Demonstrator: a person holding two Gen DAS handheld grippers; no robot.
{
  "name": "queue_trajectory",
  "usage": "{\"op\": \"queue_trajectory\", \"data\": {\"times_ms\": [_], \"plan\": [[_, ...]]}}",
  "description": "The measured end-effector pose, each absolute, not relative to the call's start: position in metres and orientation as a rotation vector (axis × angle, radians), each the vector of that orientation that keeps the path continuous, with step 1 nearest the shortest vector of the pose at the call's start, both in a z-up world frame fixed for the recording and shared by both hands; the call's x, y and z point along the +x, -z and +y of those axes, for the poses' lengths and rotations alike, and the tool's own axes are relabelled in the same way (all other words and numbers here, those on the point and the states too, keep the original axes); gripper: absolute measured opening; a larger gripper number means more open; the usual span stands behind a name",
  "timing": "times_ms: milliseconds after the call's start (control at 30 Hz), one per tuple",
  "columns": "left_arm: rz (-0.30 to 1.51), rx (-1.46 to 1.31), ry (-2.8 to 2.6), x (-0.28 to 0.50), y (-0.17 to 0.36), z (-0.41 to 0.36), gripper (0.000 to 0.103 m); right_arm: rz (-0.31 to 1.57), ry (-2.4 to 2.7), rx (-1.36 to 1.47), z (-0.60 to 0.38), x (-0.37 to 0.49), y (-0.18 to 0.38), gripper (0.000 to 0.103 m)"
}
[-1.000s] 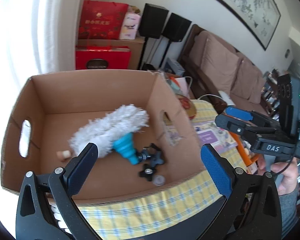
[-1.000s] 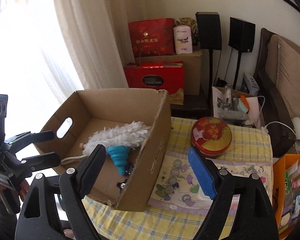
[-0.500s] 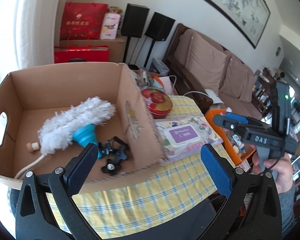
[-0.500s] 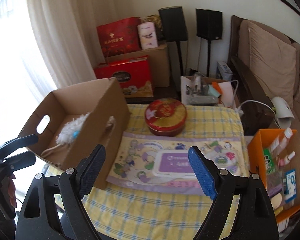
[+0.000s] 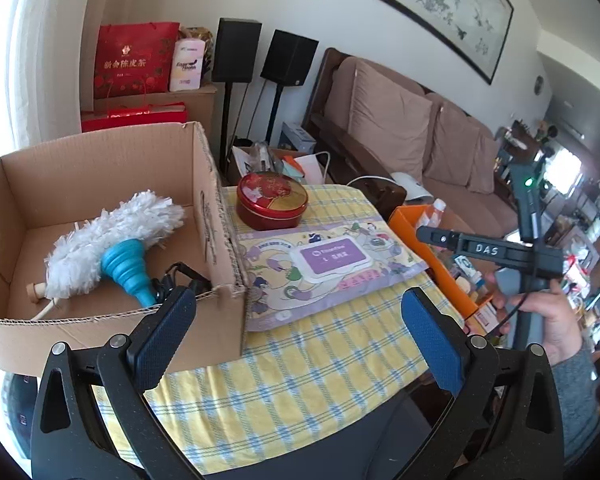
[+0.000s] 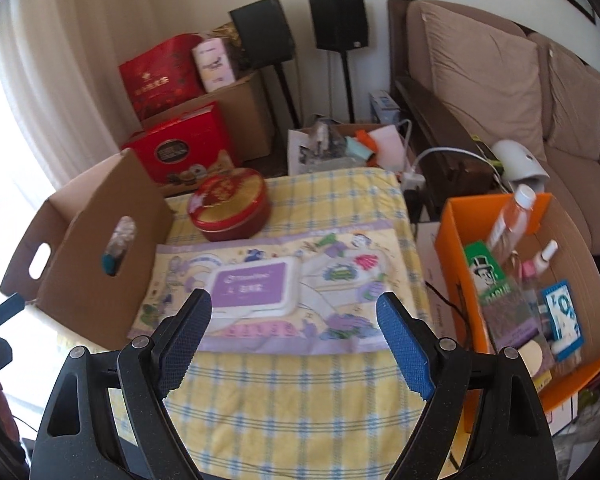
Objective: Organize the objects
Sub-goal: 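Withdraw both tools from the box back over the table, then move both open tools over the purple wipes pack on the table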
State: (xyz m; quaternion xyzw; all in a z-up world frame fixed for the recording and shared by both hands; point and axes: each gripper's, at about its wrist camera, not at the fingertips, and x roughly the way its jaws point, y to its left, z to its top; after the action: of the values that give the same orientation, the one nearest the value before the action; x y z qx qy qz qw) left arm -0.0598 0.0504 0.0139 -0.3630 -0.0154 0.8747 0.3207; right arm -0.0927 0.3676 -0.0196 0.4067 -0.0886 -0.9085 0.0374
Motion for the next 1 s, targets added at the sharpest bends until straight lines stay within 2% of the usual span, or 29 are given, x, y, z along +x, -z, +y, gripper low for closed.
{"op": "queue_trajectory", "data": {"times_ms": [433,600,700,1000], "plan": [[-0.048,-0.922,-2.220,-0.050,-0.012,0.092,0.103,-0.428,2.802,1.310,0.422,-0.100,0.046,0.081],[-0.040,-0.945,-2.181,-0.053,-0.004,0.114,0.103,-0.508,2.757,1.374,0.438,-0.110,0.068,0.065],[-0.032,-0.965,-2.163,-0.056,0.002,0.127,0.103,-0.536,2.731,1.413,0.443,-0.116,0.082,0.061],[-0.021,-1.062,-2.105,-0.074,0.044,0.166,0.103,-0.633,2.675,1.406,0.449,-0.129,0.101,0.060]]}}
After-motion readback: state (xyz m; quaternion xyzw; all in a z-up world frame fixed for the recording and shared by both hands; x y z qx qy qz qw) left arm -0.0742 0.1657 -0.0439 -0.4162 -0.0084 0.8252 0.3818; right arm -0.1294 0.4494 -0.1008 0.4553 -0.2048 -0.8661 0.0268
